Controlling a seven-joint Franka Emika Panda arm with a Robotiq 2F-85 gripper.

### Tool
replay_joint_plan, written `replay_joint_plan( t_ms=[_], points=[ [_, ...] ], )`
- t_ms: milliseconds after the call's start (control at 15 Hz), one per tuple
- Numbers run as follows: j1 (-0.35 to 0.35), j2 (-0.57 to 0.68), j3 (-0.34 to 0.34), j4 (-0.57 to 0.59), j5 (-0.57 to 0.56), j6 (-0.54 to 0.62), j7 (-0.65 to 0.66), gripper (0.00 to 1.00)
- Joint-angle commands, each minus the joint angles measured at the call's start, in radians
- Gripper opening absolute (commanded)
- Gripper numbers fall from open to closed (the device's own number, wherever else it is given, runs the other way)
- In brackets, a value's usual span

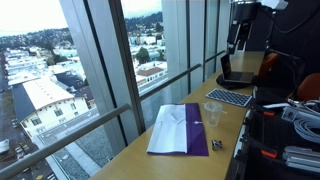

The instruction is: Put the straw in the cup

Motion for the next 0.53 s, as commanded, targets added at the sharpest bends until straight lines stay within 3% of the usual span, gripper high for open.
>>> replay_joint_plan(
  t_ms=[0, 200, 467],
  points=[
    [0.004, 0.000, -0.004, 0.002, -0.002, -0.002, 0.001, 1.00],
    [-0.004, 0.002, -0.010, -0.011, -0.012, 0.018, -0.006, 1.00],
    [-0.034, 0.041, -0.080, -0.006, -0.014, 0.072, -0.107, 1.00]
  ],
)
